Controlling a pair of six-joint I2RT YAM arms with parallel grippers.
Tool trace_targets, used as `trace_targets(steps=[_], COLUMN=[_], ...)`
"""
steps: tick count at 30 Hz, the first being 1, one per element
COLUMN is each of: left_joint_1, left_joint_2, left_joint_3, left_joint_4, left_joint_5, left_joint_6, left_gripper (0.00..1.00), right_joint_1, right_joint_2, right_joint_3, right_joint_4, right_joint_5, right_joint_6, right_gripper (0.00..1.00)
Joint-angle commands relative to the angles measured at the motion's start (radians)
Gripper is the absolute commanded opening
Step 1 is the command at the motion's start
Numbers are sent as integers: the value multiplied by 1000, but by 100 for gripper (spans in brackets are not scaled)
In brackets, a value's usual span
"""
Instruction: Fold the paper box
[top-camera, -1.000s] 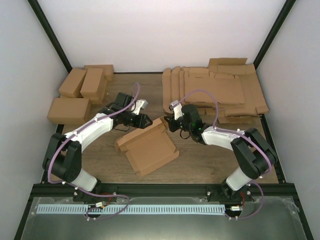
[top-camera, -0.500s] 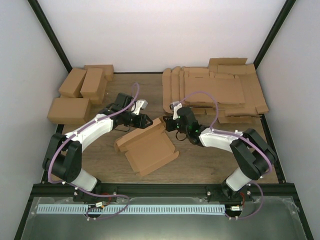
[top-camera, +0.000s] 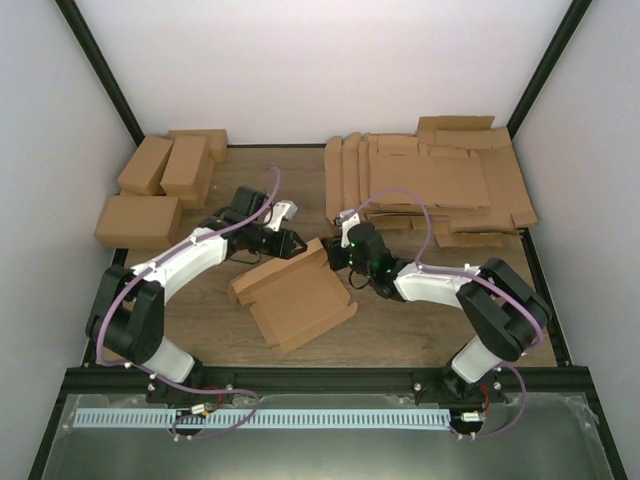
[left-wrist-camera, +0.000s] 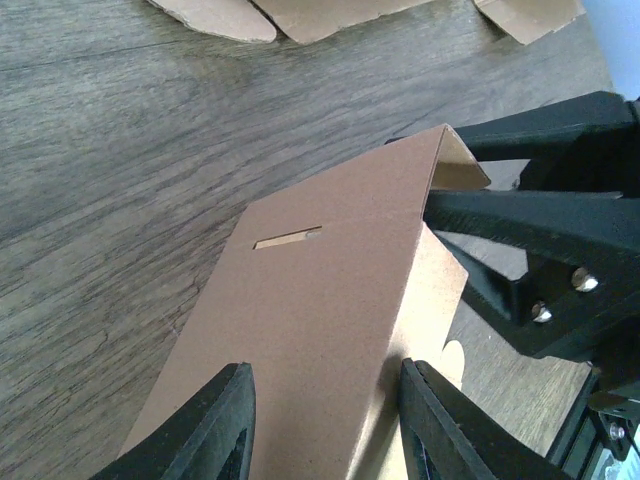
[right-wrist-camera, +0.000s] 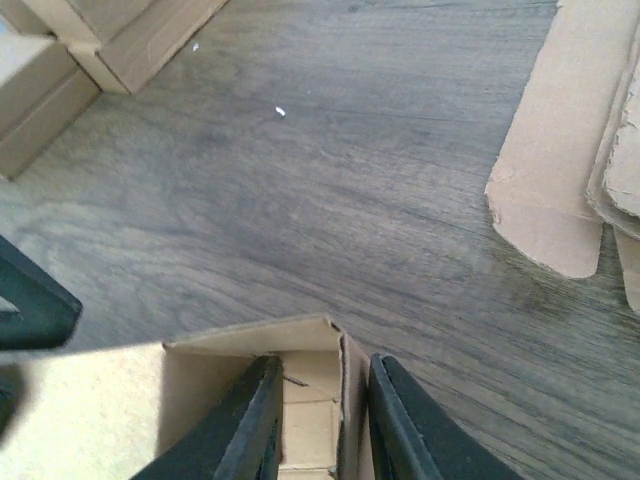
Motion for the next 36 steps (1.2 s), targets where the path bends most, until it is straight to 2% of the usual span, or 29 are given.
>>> trace_targets(steps=[1,11,22,29,36], left_joint_1=[-5,-5,-4,-5,-4], left_joint_2=[55,64,68,69,71], left_joint_3=[-6,9,12,12,12], left_joint_4=[-84,-105,-108,-107,-106], left_joint_5=[-82,-91,-95,-96,-93], left_joint_6=[39,51,55,56,56], left_gripper=[41,41,41,41,40], right_joint_1=[21,-25,-70,-70,-68], right_joint_2=[35,50,109,150,164], right_joint_3=[-25,-80,-66,-36,-42], right_joint_4=[20,127,94,56,58], right_joint_5=[-28,-107,-83,-37,-15], right_joint_6=[-91,-146,-156,-144,-137], right_gripper=[28,31,29,33,24])
